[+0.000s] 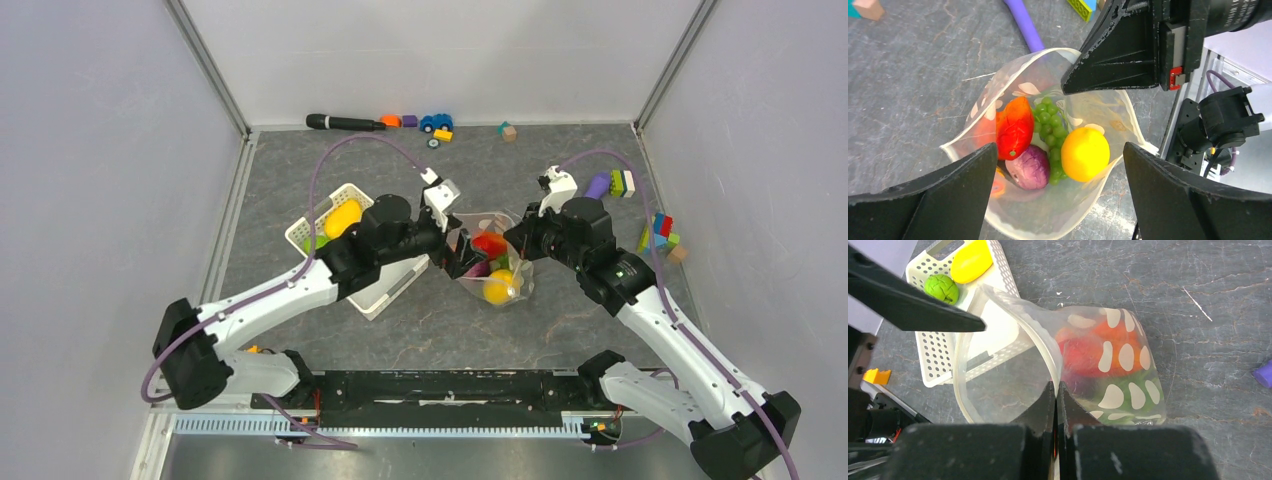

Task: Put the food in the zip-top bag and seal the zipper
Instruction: Place the fake fruit in the zipper food storage bag, then pick up the fake fruit from the bin.

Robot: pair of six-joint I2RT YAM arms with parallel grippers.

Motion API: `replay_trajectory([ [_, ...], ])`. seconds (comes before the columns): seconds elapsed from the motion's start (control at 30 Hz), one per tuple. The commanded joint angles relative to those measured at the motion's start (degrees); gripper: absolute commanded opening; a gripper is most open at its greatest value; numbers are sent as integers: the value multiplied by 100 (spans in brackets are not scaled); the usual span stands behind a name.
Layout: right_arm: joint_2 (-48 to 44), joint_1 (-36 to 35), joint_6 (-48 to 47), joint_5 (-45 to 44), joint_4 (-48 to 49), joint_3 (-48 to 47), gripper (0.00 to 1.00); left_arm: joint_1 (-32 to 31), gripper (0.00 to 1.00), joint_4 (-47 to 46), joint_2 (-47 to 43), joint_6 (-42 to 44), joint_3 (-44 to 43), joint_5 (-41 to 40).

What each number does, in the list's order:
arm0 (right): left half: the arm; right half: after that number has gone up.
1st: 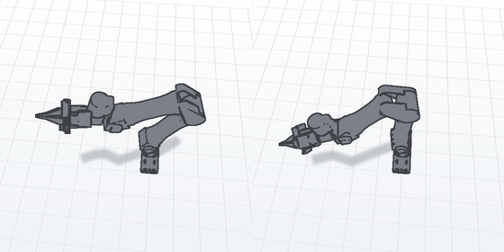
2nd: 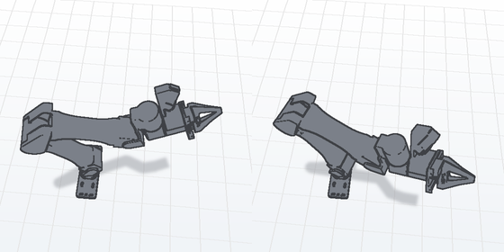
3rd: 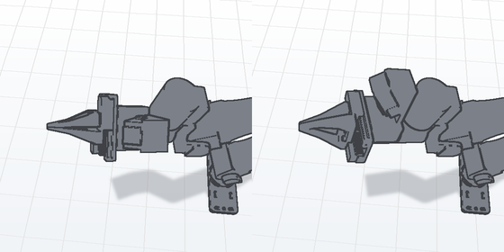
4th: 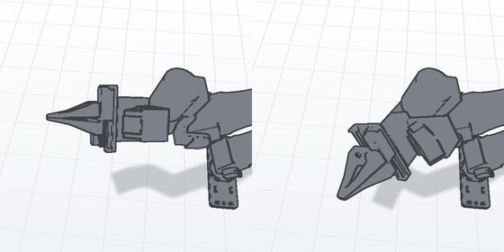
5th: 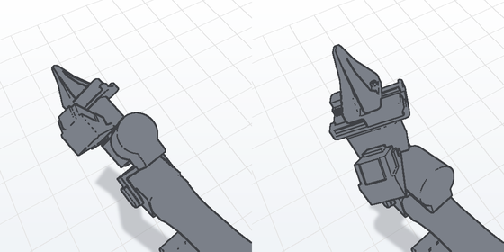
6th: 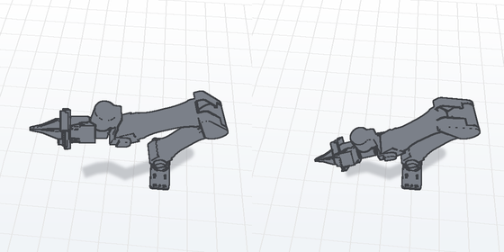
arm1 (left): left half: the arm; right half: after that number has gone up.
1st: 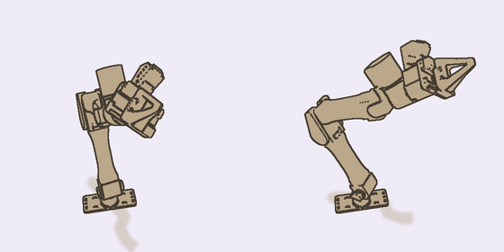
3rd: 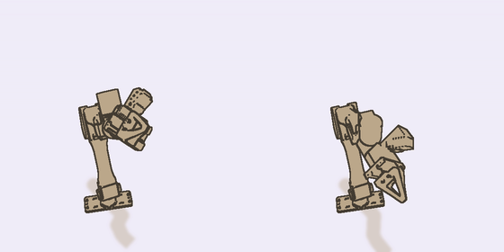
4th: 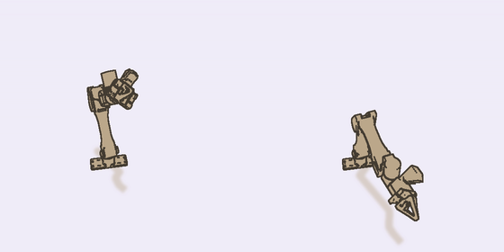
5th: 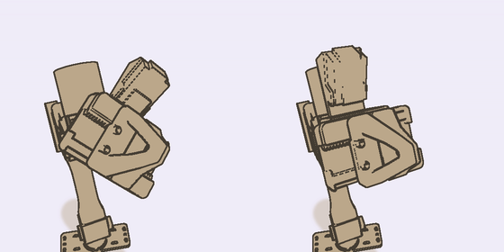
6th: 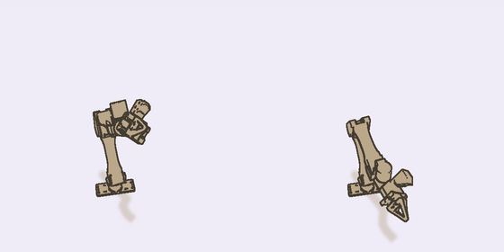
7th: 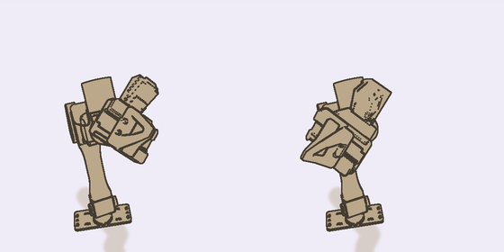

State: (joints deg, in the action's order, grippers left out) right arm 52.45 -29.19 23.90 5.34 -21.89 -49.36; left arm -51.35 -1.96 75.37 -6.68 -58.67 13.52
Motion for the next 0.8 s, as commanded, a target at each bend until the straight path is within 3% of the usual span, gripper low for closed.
replay_trajectory([
  [0.0,-142,10,-89,-130,203,-22,0,-19,100,15,-555,-114,224,-630],
  [0.2,-208,12,-139,-175,210,49,0,149,100,707,-899,-418,339,-2457],
  [0.57,-156,10,-198,-309,151,76,0,1330,100,1146,-701,-781,580,-3342],
  [0.77,-149,10,-297,-413,155,59,0,1805,100,1305,-416,-749,807,-4297],
])
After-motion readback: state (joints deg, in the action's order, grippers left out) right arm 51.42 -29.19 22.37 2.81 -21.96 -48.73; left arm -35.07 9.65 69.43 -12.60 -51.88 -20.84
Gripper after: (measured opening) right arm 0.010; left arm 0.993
